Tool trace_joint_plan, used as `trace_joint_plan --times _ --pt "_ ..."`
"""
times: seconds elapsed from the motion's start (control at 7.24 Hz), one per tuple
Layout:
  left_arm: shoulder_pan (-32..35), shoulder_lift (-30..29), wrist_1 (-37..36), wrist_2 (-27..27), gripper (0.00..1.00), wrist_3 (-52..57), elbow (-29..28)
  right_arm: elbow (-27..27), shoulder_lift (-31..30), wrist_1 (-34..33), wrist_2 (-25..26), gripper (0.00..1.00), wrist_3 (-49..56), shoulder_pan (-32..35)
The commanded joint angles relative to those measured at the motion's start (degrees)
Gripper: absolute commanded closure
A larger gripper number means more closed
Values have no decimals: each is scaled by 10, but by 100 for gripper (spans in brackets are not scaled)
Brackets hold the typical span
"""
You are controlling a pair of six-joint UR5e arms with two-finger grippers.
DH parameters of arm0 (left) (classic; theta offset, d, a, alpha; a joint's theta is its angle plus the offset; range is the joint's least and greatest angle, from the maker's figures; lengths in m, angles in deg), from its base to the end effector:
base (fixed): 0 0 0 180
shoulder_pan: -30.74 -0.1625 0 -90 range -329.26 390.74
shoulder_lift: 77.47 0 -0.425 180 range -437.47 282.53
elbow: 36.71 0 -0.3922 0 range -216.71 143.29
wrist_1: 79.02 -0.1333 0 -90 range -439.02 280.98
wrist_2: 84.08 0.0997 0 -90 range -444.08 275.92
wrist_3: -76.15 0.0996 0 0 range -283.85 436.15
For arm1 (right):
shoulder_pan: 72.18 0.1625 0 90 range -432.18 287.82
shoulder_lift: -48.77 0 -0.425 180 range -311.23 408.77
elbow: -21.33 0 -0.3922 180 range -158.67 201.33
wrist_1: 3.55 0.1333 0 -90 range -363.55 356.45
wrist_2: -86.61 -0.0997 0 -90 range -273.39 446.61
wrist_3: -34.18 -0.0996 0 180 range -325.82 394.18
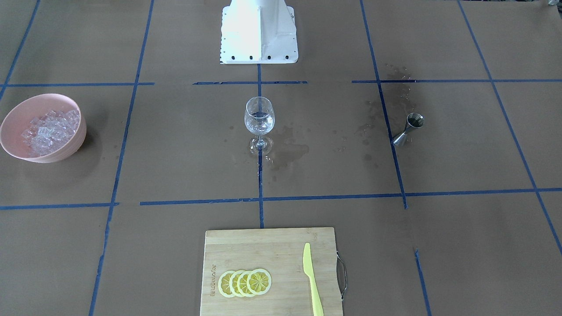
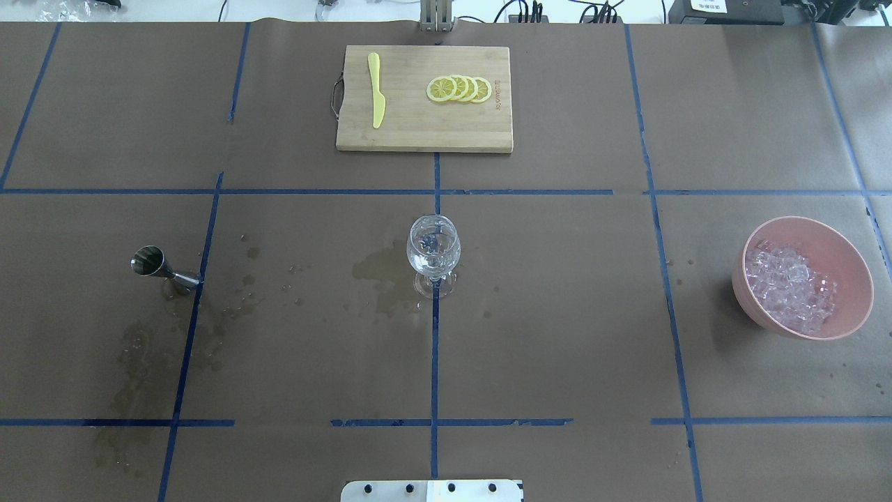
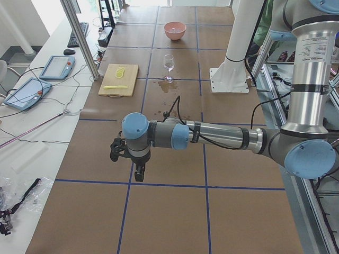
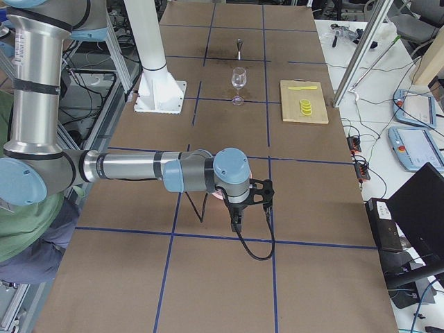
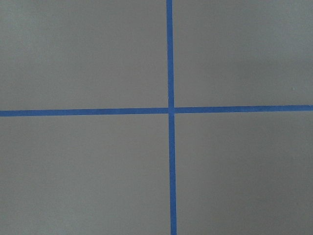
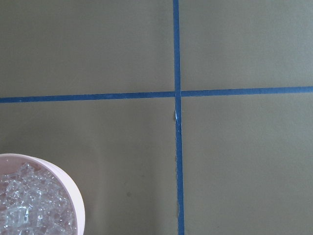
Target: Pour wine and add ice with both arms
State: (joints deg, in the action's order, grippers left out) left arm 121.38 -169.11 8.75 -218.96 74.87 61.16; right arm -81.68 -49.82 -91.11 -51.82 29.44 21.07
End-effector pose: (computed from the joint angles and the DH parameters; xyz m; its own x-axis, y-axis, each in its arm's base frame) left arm -0.0687 -0.5061 0.5799 0.7091 0.0593 -0.7026 0.0269 0.9934 0.1111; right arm 0.0833 -0.4304 0.6062 0.6606 0.0305 0.7501 -0.1113 0.9921 0.0577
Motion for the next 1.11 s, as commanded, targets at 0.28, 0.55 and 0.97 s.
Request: trace_joint_plan --times 0.28,0.55,0.97 --pt "-17 -26 -1 3 0 -105 181 -29 22 -8 0 0 -3 -2" --pt "-79 -26 3 3 0 -235 244 -25 15 -2 -4 0 -2 -2" --pt "-240 35 181 128 0 -479 292 -28 6 0 -6 0 3 -2"
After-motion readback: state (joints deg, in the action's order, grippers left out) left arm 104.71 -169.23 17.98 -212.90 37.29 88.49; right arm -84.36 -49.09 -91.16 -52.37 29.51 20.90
